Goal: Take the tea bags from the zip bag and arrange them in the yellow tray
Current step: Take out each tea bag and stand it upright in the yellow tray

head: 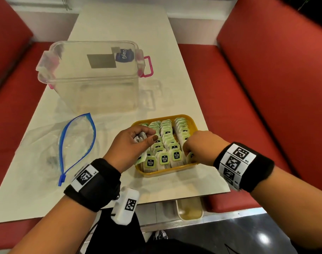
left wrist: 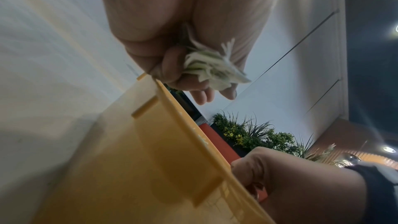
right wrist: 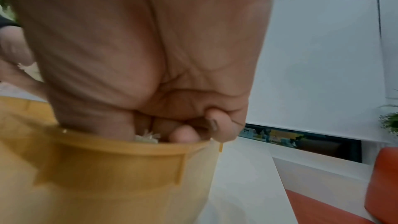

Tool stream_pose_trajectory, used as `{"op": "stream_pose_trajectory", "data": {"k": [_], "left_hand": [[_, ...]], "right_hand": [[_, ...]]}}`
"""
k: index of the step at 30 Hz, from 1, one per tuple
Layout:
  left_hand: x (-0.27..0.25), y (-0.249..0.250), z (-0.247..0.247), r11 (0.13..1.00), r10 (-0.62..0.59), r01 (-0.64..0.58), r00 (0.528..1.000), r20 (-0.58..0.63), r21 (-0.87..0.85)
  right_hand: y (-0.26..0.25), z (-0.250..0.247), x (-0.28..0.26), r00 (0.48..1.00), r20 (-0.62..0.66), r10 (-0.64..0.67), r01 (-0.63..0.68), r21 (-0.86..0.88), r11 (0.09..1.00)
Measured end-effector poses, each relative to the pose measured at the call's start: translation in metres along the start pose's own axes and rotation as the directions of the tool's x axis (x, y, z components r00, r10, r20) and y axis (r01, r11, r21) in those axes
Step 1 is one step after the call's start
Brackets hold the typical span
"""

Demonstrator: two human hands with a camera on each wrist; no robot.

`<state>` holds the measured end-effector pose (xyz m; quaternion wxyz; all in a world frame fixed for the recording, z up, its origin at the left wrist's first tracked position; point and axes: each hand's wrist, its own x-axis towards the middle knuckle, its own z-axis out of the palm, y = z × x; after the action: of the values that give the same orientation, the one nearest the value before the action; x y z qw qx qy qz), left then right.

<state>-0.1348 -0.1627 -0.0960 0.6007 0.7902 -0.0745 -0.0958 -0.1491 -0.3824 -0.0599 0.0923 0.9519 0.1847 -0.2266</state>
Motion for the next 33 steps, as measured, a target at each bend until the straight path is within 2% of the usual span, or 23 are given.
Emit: {"op": "stream_pose_trajectory", "data": {"k": [5,7,9,13,15,18,20,22,33], "left_hand": [[0.002,0.0,-0.001,1.0,-0.007,0.008,1.0,-0.006,0.007],[0.004,-0.002,-0.002,0.999,-0.022,0.023,1.0,-0.017,0.023],[0.007,-0.003,-0.002,0.997,-0.069,0.068,0.996,-0.051,-0.032],[0.008,0.005,-0.003,0.945,-0.229,0.208,0.972,-0.058,-0.252],[0.007,0.012,-0.004,0.896,-0.3,0.285,0.954,0.007,-0.342],[0.008,0.022,-0.004,0.864,-0.338,0.336,0.939,0.063,-0.376],[0.009,0.027,-0.001,0.847,-0.339,0.337,0.938,0.07,-0.412],[0.01,0.031,0.002,0.826,-0.343,0.338,0.936,0.073,-0.452],[0.001,0.029,0.011,0.785,-0.319,0.323,0.942,0.102,-0.528]], "right_hand": [[-0.002,0.0,0.003,0.999,0.007,0.034,-0.034,-0.012,0.999],[0.0,0.0,0.004,0.999,0.019,0.039,-0.04,0.033,0.999],[0.005,-0.003,0.005,0.998,0.009,0.057,-0.058,0.1,0.993],[0.007,-0.021,0.002,0.977,-0.203,0.068,-0.027,0.2,0.979],[-0.003,-0.033,-0.004,0.943,-0.333,0.012,0.076,0.252,0.965],[-0.028,-0.048,-0.014,0.883,-0.468,-0.042,0.215,0.324,0.921],[-0.042,-0.049,-0.017,0.881,-0.472,0.014,0.241,0.474,0.847],[-0.051,-0.044,-0.014,0.902,-0.428,0.061,0.23,0.595,0.77],[-0.047,-0.03,-0.006,0.843,-0.441,0.308,0.206,0.793,0.573]]}}
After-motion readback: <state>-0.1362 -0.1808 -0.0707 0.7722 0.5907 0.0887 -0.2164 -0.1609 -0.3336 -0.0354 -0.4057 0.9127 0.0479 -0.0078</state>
